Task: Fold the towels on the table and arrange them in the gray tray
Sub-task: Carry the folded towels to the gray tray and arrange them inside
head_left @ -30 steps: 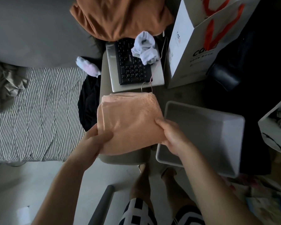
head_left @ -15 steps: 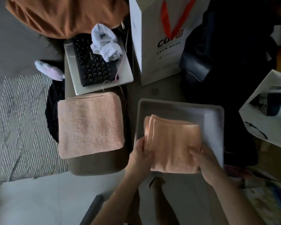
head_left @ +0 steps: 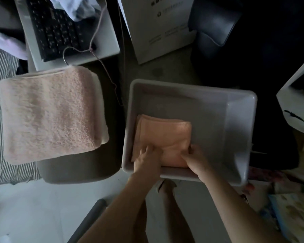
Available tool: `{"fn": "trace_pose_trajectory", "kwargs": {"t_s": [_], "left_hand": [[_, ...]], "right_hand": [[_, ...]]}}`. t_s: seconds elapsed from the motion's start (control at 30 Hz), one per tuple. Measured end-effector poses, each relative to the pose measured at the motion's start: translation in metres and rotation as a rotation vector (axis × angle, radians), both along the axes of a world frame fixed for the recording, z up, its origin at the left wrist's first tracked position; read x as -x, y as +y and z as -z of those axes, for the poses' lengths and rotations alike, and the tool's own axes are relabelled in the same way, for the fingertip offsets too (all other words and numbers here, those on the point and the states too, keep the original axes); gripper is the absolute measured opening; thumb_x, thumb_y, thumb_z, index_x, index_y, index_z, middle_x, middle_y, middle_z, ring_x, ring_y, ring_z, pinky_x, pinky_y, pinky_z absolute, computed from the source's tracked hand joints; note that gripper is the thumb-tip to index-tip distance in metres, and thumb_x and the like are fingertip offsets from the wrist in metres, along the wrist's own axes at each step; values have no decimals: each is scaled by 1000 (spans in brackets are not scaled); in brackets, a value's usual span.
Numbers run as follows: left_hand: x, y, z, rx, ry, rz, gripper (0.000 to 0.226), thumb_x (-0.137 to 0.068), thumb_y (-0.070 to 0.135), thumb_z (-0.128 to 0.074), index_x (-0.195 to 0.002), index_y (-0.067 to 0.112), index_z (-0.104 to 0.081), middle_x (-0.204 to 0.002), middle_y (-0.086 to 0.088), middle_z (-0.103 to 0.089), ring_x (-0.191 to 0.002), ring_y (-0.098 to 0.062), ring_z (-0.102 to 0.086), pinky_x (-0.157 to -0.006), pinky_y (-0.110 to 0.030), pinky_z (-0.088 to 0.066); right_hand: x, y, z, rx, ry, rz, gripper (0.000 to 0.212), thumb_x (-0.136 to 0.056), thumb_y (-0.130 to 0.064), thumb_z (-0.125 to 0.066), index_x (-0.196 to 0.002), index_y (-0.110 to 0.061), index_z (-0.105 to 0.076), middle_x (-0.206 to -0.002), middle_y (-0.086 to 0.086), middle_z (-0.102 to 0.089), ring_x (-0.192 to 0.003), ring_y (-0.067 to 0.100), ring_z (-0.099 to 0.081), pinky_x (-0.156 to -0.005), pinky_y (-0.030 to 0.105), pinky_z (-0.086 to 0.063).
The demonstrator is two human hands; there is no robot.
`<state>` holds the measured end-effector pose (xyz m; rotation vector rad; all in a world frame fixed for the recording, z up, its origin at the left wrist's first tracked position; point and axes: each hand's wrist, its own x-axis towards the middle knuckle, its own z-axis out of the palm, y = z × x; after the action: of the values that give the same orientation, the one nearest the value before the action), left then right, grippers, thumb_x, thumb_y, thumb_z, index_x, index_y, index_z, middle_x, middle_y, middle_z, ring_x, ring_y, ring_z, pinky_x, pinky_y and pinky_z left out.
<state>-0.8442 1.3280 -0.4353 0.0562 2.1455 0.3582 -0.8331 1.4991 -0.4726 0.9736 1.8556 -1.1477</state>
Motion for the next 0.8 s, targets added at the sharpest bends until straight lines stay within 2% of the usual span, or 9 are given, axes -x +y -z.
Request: {"fn": "trace_pose_trajectory", "kwargs": {"t_s": [0.1, 0.17, 0.3, 0.43, 0.5, 0.57, 0.67, 0.73, 0.8], "left_hand": [[6, -5, 15, 41, 44, 136, 47, -95, 13, -49, -138, 31, -47, -141, -5, -36, -130, -30, -41, -97, -44, -47], [8, -4, 20, 70, 105, 185, 41, -98, 18, -46, -137, 30, -47, -139, -7, -38, -131, -30, -42, -98, -44, -47], [9, -6, 24, 37, 264, 163, 44, -91, 15, -52, -132, 30, -48, -132, -4, -42, -123, -29, -45, -96, -41, -47], [15, -9, 30, 95, 126, 180, 35, -93, 18, -49, -126, 29, -54, -134, -3, -47, -123, -30, -49, -88, -41, -49], [21, -7, 30, 77, 115, 158, 27, -94, 22, -48, -118, 27, -59, -130, -2, -52, -117, -28, -54, -83, -39, -48], [27, -4, 30, 13, 200, 106, 23, -95, 26, -48, -114, 27, -61, -124, -2, -54, -111, -28, -54, -81, -37, -46], [30, 3, 33, -79, 359, 153, 35, -88, 23, -58, -123, 30, -58, -131, 1, -48, -117, -23, -47, -89, -37, -47], [30, 6, 37, -61, 352, 180, 53, -85, 22, -60, -135, 34, -49, -145, 2, -36, -128, -22, -38, -97, -36, -44], [32, 8, 41, -12, 304, 163, 60, -86, 25, -61, -139, 39, -39, -152, 4, -22, -133, -22, -31, -97, -38, -46]], "right_hand": [[12, -4, 7, 28, -38, 28, 41, -87, -30, -71, -120, -9, -59, -112, 8, -65, -101, 25, -63, -85, 37, -51], [19, -5, 10, 15, -28, 64, 44, -87, -28, -71, -124, -10, -58, -116, 9, -65, -97, 22, -62, -86, 38, -52], [21, 1, 6, 36, 83, 136, 33, -85, -21, -67, -117, -18, -58, -107, 5, -68, -96, 23, -66, -85, 45, -57], [12, 4, 11, 33, 102, 11, 37, -83, -11, -66, -120, -15, -60, -108, 4, -68, -102, 24, -65, -87, 40, -54], [12, 3, 15, 17, 93, -53, 21, -87, -16, -62, -107, -21, -62, -100, 0, -68, -99, 23, -65, -81, 34, -53], [18, 1, 19, 30, 107, -103, 20, -90, -26, -59, -109, -21, -63, -101, -1, -68, -97, 20, -65, -81, 35, -51], [26, 2, 25, 96, 74, -135, 26, -89, -36, -63, -111, -21, -63, -103, 1, -70, -95, 19, -65, -86, 39, -52], [29, 8, 27, 88, 54, -28, 17, -86, -34, -67, -100, -26, -62, -98, 1, -70, -89, 18, -65, -84, 42, -54], [28, 14, 28, 1, 96, 92, 12, -86, -24, -65, -98, -20, -64, -94, 4, -70, -85, 20, -65, -80, 45, -55]]}}
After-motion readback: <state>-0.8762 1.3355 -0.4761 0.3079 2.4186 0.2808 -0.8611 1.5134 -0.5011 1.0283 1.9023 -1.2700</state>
